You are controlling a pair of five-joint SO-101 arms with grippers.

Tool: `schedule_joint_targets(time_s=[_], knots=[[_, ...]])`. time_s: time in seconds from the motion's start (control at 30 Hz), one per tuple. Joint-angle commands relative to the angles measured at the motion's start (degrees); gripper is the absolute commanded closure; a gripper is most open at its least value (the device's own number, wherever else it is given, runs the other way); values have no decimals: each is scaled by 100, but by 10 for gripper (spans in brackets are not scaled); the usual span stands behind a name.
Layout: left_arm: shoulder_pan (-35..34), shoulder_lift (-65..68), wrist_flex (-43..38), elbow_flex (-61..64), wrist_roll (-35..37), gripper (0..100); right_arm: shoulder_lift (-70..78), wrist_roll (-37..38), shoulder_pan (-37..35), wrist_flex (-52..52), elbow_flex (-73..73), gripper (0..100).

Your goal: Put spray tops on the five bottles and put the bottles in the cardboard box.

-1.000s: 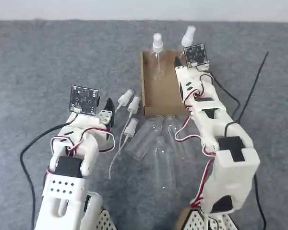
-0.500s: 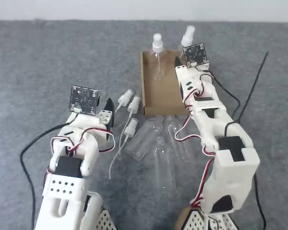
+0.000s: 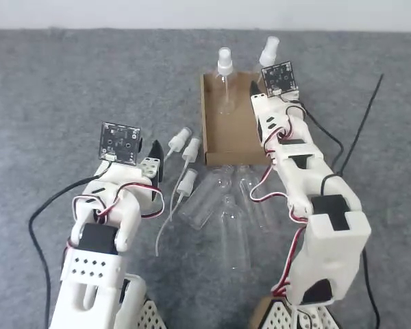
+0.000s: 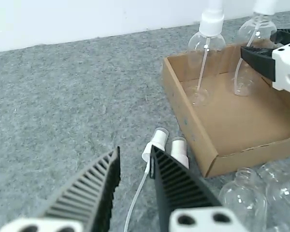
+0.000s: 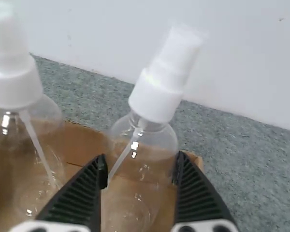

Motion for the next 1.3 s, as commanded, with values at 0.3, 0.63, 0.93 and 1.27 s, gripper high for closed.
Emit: schedule_joint_targets(time_s=[0.3, 0.63, 0.93, 1.27], knots=[[-18, 18, -114, -127, 0, 910, -66, 44, 110, -541, 97, 991], [-18, 18, -114, -127, 0, 910, -57, 44, 92, -523, 114, 908], [-18, 18, -114, -127, 0, 910, -48, 44, 92, -523, 132, 910], [-26, 18, -114, -127, 0, 910, -48, 35, 92, -549, 167, 909]])
